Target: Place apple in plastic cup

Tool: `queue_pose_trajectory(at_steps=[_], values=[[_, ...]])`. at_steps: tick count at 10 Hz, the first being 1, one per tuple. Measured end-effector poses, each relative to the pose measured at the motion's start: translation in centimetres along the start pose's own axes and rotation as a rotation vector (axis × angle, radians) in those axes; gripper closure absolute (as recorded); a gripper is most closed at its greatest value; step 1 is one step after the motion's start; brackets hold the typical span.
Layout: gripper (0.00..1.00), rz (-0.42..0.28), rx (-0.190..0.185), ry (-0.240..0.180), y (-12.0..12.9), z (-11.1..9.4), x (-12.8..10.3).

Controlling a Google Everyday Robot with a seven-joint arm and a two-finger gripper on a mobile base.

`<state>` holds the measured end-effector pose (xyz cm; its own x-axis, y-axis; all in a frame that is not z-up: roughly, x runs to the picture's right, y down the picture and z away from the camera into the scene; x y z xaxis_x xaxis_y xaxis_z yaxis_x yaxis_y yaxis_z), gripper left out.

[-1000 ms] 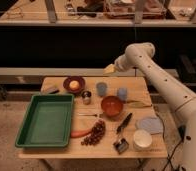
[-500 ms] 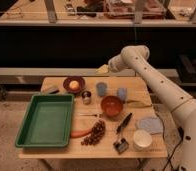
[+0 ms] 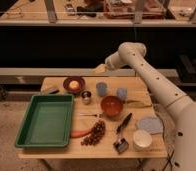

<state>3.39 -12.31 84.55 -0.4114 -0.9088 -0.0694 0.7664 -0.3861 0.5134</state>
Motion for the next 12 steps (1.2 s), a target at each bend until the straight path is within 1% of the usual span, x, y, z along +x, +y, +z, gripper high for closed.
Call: queue_pose_trajectory(at_steps=[1, 2, 3, 4, 5, 7, 8, 9, 11, 12], values=[[0.25, -0.045, 0.020, -0.004, -1.6, 1.1, 0.6], [0.25, -0.111, 0.051, -0.011, -4.1, 2.8, 1.6], [0.25, -0.166, 0.076, -0.014, -5.9, 4.1, 2.2], [0.25, -0.209, 0.100, -0.011, -7.0, 4.9, 2.4], [0.25, -0.266, 0.130, -0.005, -8.5, 6.1, 2.5], [0.25, -0.338, 0.154, -0.006, -10.1, 8.1, 1.9], [0.25, -0.357, 0.149, -0.018, -10.2, 9.2, 1.3], [0.25, -0.377, 0.136, -0.038, -10.2, 10.7, 0.2], [0.25, -0.392, 0.114, -0.061, -10.3, 12.2, -0.7], [0.25, -0.397, 0.094, -0.073, -10.5, 13.1, -0.9]])
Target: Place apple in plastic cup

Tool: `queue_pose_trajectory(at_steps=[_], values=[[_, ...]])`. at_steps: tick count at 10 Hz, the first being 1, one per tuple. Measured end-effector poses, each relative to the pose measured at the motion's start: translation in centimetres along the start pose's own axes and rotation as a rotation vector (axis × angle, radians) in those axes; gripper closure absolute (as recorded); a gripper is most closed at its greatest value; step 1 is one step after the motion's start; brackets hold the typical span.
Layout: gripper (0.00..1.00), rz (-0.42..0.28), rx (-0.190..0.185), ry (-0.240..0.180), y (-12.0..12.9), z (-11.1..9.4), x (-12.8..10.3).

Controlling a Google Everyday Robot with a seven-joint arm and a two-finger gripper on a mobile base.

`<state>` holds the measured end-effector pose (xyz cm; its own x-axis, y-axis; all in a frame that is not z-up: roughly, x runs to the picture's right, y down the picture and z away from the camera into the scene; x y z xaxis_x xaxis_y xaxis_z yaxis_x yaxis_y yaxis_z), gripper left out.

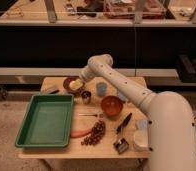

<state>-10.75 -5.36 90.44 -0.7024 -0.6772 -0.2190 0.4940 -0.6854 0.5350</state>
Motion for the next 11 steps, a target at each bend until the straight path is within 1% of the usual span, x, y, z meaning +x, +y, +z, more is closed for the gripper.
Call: queue_pose_trajectory(at_steps=[3, 4, 6, 7, 11], values=[[0.25, 0.015, -0.050, -0.029, 0.2, 2.4, 0.5], [0.25, 0.018, -0.053, -0.038, 0.2, 3.1, 0.7], [0.25, 0.023, -0.048, -0.062, 0.2, 5.4, 0.7], [0.25, 0.026, -0.054, -0.073, 0.5, 6.2, 0.8], [0.25, 0.068, -0.101, -0.107, 1.6, 7.2, 1.7]])
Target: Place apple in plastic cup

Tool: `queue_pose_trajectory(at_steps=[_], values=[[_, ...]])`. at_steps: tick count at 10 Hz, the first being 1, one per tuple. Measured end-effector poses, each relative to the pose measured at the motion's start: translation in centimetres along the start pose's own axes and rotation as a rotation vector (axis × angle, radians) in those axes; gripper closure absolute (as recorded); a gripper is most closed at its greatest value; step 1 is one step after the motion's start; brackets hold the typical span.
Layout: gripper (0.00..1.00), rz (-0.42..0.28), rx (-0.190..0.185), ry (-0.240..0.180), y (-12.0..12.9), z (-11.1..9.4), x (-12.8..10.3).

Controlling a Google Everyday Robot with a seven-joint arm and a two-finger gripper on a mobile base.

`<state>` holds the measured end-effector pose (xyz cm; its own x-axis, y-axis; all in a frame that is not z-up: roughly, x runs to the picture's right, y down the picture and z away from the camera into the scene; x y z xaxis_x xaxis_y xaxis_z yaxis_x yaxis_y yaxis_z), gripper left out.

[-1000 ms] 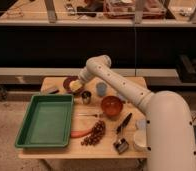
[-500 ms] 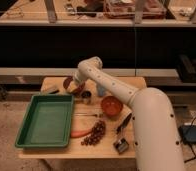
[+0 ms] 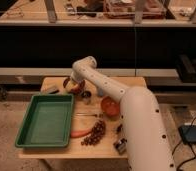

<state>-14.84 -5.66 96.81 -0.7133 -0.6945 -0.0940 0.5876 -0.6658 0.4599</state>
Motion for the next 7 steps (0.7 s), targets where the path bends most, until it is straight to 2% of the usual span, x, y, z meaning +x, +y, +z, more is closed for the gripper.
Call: queue_pose_trajectory(at_steps=[2, 7], values=[[0.25, 0.020, -0.028, -0.023, 0.9, 0.3, -0.2], [0.25, 0.064, -0.032, -0.041, 1.6, 1.0, -0.4]])
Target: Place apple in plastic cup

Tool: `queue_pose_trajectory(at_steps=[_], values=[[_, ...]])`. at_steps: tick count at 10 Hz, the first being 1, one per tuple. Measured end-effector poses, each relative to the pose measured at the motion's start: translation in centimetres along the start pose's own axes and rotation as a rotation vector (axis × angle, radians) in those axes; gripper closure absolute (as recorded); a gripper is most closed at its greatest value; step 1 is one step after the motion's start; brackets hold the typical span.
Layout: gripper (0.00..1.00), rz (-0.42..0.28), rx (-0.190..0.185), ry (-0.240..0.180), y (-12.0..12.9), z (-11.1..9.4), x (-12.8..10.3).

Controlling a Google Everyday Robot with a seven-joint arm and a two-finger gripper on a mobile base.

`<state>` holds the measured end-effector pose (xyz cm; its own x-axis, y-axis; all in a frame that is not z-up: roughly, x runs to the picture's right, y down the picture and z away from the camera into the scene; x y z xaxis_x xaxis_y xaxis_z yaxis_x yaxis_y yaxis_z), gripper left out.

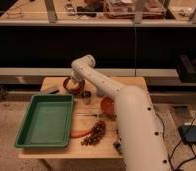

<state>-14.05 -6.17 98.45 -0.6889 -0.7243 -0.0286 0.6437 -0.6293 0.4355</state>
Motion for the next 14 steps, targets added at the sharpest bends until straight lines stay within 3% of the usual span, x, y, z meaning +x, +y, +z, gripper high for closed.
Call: queue_pose_trajectory(at_steps=[3, 5, 7, 11, 13, 14], values=[[0.27, 0.002, 0.001, 0.000, -0.1, 0.2, 0.1], [0.45, 0.005, 0.001, -0.005, 0.1, 0.4, -0.2], [0.50, 0.009, 0.001, -0.008, 0.1, 0.6, -0.3], [0.47, 0.006, -0.002, -0.012, 0.0, 0.9, -0.4], [0.30, 0.003, 0.000, -0.016, -0.3, 1.2, -0.5], [0.28, 0.002, 0.000, -0.020, -0.3, 1.2, -0.7]])
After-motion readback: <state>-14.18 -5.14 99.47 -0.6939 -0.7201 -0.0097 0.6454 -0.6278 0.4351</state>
